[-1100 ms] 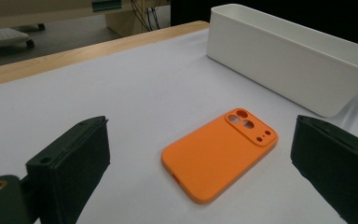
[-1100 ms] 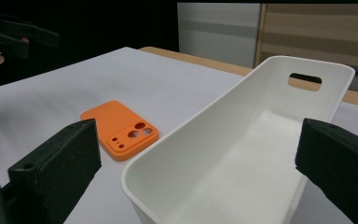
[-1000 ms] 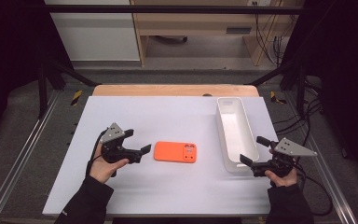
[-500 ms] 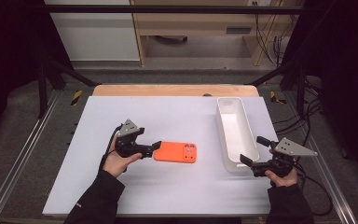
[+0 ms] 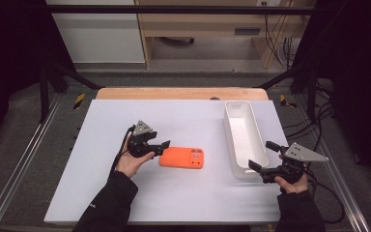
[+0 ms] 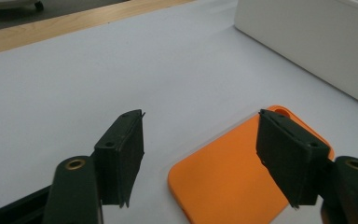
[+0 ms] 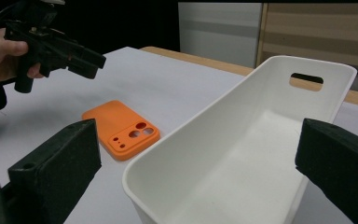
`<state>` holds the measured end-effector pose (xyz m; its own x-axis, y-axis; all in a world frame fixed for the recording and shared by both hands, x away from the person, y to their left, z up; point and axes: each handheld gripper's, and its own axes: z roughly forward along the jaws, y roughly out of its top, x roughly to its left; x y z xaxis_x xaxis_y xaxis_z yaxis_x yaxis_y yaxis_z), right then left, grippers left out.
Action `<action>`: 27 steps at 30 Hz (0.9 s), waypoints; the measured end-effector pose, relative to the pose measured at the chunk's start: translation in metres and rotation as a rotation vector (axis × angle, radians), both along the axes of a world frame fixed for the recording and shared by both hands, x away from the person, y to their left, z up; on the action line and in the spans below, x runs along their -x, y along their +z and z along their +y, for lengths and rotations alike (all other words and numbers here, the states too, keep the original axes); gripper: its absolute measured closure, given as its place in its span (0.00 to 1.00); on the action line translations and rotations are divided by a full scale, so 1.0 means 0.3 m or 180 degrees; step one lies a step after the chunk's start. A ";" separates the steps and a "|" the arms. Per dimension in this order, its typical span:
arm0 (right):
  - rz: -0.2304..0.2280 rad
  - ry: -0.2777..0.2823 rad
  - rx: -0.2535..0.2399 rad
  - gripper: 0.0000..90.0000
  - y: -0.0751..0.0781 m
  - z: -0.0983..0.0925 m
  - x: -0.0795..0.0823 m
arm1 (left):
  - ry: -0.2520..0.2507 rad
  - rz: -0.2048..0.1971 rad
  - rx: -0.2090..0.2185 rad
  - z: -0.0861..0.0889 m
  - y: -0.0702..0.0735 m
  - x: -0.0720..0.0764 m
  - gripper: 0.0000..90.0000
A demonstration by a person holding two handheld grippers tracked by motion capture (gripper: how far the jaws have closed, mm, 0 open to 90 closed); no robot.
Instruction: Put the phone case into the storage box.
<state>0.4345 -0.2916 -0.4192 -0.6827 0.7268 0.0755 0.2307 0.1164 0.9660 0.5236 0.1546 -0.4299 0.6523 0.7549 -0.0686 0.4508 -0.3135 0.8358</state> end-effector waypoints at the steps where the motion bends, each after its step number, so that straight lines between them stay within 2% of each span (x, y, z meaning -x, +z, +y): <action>1: 0.0002 -0.0006 0.0002 0.00 0.000 0.000 0.000 | 0.0002 0.0003 -0.0029 -0.004 -0.003 -0.003 0.41; 8: 0.0001 0.0004 0.0000 0.00 0.000 0.000 0.000 | -0.0019 0.0057 -0.0163 -0.035 -0.018 -0.029 0.58; 11: -0.0001 -0.0003 0.0003 0.00 0.001 -0.001 0.000 | -0.0027 0.0074 -0.0185 -0.043 -0.021 -0.035 0.61; 13: -0.0004 -0.0001 0.0001 0.00 0.001 -0.001 0.000 | -0.0016 0.0100 -0.0237 -0.052 -0.026 -0.044 0.69; 18: -0.0003 -0.0005 0.0006 0.00 0.001 -0.001 0.000 | 0.0003 0.0167 -0.0325 -0.061 -0.038 -0.060 0.80; 27: -0.0005 0.0000 0.0004 0.00 0.001 -0.001 0.000 | 0.0024 0.0260 -0.0430 -0.072 -0.065 -0.085 0.95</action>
